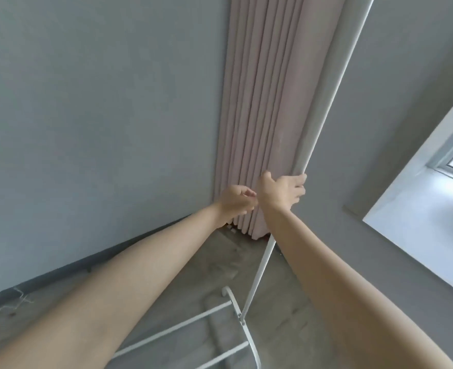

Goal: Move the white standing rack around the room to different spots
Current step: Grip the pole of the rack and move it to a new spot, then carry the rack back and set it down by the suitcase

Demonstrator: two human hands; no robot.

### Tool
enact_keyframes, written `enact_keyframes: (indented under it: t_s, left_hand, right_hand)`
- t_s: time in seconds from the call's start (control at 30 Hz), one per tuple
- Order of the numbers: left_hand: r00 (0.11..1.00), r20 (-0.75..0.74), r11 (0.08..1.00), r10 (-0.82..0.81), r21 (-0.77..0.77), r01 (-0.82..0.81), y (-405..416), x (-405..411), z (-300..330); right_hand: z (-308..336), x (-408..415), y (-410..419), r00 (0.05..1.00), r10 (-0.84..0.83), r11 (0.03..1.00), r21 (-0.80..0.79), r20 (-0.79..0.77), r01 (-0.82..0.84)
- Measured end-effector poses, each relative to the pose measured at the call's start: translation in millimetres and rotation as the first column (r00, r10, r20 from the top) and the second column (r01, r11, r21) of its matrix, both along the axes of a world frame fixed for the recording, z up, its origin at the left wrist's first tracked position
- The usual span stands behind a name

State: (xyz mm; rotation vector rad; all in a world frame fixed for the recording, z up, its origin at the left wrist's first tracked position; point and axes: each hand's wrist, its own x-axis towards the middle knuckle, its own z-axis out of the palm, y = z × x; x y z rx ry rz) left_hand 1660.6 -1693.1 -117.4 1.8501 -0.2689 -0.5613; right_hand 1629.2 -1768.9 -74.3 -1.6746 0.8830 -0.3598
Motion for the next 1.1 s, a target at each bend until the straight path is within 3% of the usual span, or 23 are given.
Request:
enact_keyframes:
  t_s: [0.1,0.23,0.33,0.5,0.63,0.8,0.93,1.1]
  left_hand:
    - [0.984,-0.066,0.986,0.167,-0.011,-0.168,67,-10,-11]
    - [0.939,-0.073,0.94,0.337,0.079,-0.332,176,-41,-21]
    - [0.884,-0.096,0.887,0.458,0.111,-0.447,265,-71,-20]
    - [0.701,-0.121,0.71,0.703,0.173,-0.683,439,-145,-25]
    - [0.461,-0.146,0.483,0.876,0.232,-0.844,548,-203,-32]
    - [0.206,-0.204,0.25,0.957,0.22,-0.943,643,-274,-39]
    - [0.023,-0.253,0.072,0.967,0.183,-0.981,707,-322,-30]
    - [-0.173,-0.314,-0.14,0.934,0.126,-0.982,793,-370,-4]
  right_hand:
    - [-9,-7,45,0.969,0.196,0.977,0.107,-0.148,-0.182]
    - [-13,-22,142,0.814,0.56,0.827,0.159,-0.153,-0.539]
    - [-12,-34,229,0.644,0.747,0.665,0.18,-0.163,-0.725]
    - [-19,-73,398,0.301,0.937,0.332,0.192,-0.177,-0.923]
    - [-23,-114,511,0.025,0.981,0.06,0.18,-0.192,-0.982]
    - [-24,-152,629,-0.274,0.939,-0.236,0.191,-0.207,-0.953]
    - [-22,-174,720,-0.437,0.883,-0.41,0.171,-0.171,-0.896]
    - [0,-200,820,-0.559,0.818,-0.538,0.161,-0.14,-0.828]
